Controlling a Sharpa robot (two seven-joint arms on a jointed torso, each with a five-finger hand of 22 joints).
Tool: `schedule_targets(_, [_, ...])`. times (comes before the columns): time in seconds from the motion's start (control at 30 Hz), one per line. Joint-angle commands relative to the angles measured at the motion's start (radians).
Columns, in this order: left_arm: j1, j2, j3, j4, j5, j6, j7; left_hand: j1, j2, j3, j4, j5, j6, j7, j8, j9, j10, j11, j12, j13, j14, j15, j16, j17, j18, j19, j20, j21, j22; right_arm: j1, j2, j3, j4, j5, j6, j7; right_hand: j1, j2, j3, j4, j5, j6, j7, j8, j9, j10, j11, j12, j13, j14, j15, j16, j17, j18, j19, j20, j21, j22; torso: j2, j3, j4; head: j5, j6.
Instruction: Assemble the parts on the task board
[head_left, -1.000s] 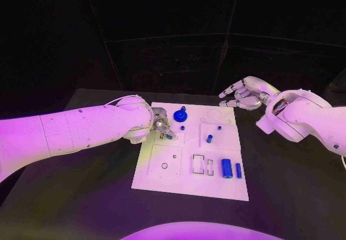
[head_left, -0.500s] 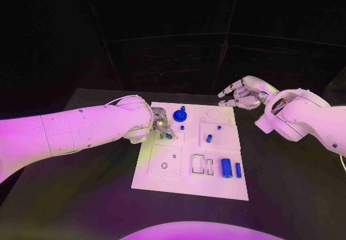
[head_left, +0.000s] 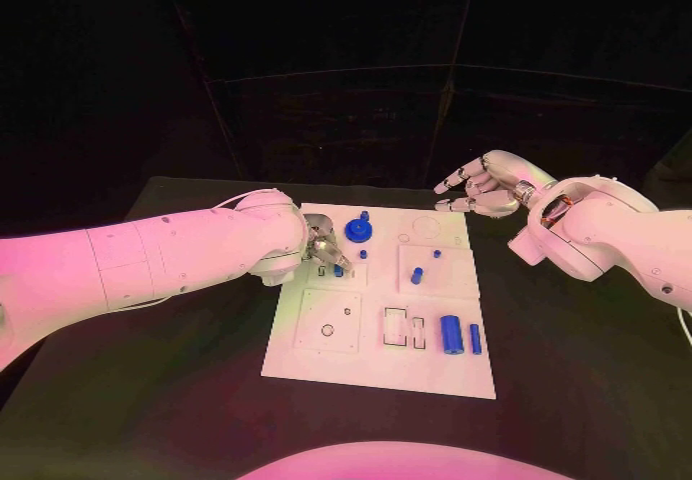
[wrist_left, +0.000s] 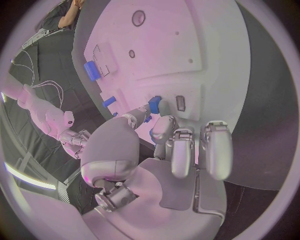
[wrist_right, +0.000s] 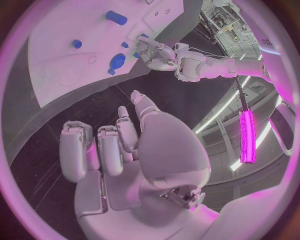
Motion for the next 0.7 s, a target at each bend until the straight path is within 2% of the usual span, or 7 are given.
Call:
schedule_targets(0.03, [0.001, 0.004, 0.000, -0.003, 0.008, 0.009, -0.004, -0.013, 0.002, -0.020, 0.004, -0.004, 0.009, -0.002, 0.004, 0.002, 0.003, -0.001, 0.007, 0.002, 0.103, -0.008, 0.003, 0.263, -0.018, 0.041, -0.009, 0.006, 0.102, 0.002, 0.000, 0.001, 0.002, -0.002, -0.001, 0.008, -0.003, 0.001, 0.000, 0.006, 0.004, -0.001, 0.002, 0.007, -0.002, -0.003, 0.000, -0.003, -0.001, 0.067, -0.007, -0.005, 0.097, 0.009, 0.005, -0.004, -0.007, 0.041, -0.001, 0.0000, 0.0004, -0.002, -0.001])
schedule_targets(0.2, [0.001, 0.006, 0.000, -0.007, 0.008, 0.010, -0.006, -0.025, 0.005, -0.083, 0.021, -0.006, 0.010, -0.001, 0.007, 0.006, 0.003, -0.002, 0.009, 0.002, 0.103, -0.008, 0.003, 0.263, -0.018, 0.041, -0.010, 0.006, 0.103, 0.002, 0.000, 0.001, 0.002, -0.002, -0.003, 0.009, -0.006, 0.000, -0.001, 0.008, 0.004, -0.002, 0.001, 0.007, -0.002, -0.005, 0.000, -0.006, -0.004, 0.066, -0.007, -0.008, 0.093, 0.010, 0.003, -0.004, -0.010, 0.036, -0.001, -0.0002, 0.0006, -0.003, -0.001])
schedule_targets(0.37, [0.001, 0.004, 0.001, -0.008, 0.008, 0.005, -0.007, -0.051, -0.006, -0.176, 0.053, -0.008, 0.012, -0.003, 0.008, 0.009, 0.003, -0.002, 0.011, 0.002, 0.103, -0.009, 0.003, 0.263, -0.018, 0.042, -0.011, 0.007, 0.106, 0.002, -0.001, 0.001, 0.002, -0.002, -0.003, 0.009, -0.009, -0.001, -0.003, 0.010, 0.003, -0.003, 0.001, 0.007, -0.002, -0.007, 0.000, -0.007, -0.005, 0.065, -0.007, -0.010, 0.090, 0.010, 0.001, -0.004, -0.012, 0.033, 0.000, -0.0002, 0.0012, -0.003, 0.001])
schedule_targets(0.4, [0.001, 0.002, 0.001, -0.007, 0.008, 0.004, -0.006, -0.054, -0.010, -0.199, 0.060, -0.036, 0.012, -0.004, 0.009, 0.010, 0.003, -0.003, 0.011, 0.003, 0.103, -0.009, 0.003, 0.263, -0.018, 0.042, -0.011, 0.007, 0.107, 0.002, -0.001, 0.001, 0.002, -0.002, -0.003, 0.009, -0.009, -0.001, -0.003, 0.010, 0.003, -0.003, 0.001, 0.007, -0.002, -0.007, 0.000, -0.007, -0.005, 0.065, -0.007, -0.010, 0.090, 0.010, 0.001, -0.004, -0.012, 0.033, 0.000, -0.0006, 0.0017, -0.004, 0.003])
schedule_targets(0.47, [0.001, -0.004, 0.001, -0.002, 0.008, 0.001, -0.003, -0.049, -0.009, -0.250, 0.076, -0.119, 0.012, -0.005, 0.009, 0.011, 0.003, -0.004, 0.011, 0.001, 0.103, -0.010, 0.003, 0.263, -0.019, 0.043, -0.013, 0.007, 0.108, 0.002, -0.001, 0.001, 0.002, -0.002, -0.003, 0.010, -0.009, -0.001, -0.003, 0.010, 0.003, -0.003, 0.001, 0.007, -0.002, -0.007, 0.000, -0.007, -0.005, 0.065, -0.007, -0.010, 0.090, 0.010, 0.001, -0.004, -0.012, 0.033, -0.001, -0.0010, 0.0020, -0.004, 0.002])
schedule_targets(0.57, [0.002, -0.019, 0.002, 0.013, 0.009, -0.006, 0.002, -0.059, -0.031, -0.306, 0.096, -0.132, 0.009, -0.005, 0.010, 0.013, -0.001, -0.006, 0.007, -0.004, 0.103, -0.013, 0.003, 0.263, -0.018, 0.042, -0.015, 0.006, 0.107, 0.002, -0.001, 0.001, 0.002, -0.002, -0.002, 0.010, -0.010, -0.002, -0.004, 0.012, 0.002, -0.003, 0.001, 0.008, -0.002, -0.006, 0.000, -0.006, -0.005, 0.065, -0.007, -0.010, 0.089, 0.010, 0.001, -0.004, -0.012, 0.032, -0.001, -0.0010, 0.0023, -0.004, 0.003])
schedule_targets(0.7, [0.009, -0.041, 0.011, 0.029, 0.019, -0.017, 0.009, -0.050, -0.032, -0.360, 0.120, -0.132, -0.003, -0.004, 0.006, 0.015, -0.018, -0.005, -0.017, -0.030, 0.103, -0.014, 0.003, 0.263, -0.016, 0.037, -0.018, -0.002, 0.097, 0.002, -0.001, 0.001, 0.000, -0.002, -0.003, 0.011, -0.010, -0.002, -0.004, 0.012, 0.002, -0.003, 0.001, 0.008, -0.002, -0.006, 0.000, -0.006, -0.005, 0.065, -0.007, -0.010, 0.089, 0.010, 0.001, -0.004, -0.012, 0.032, -0.002, -0.0002, 0.0031, -0.002, 0.005])
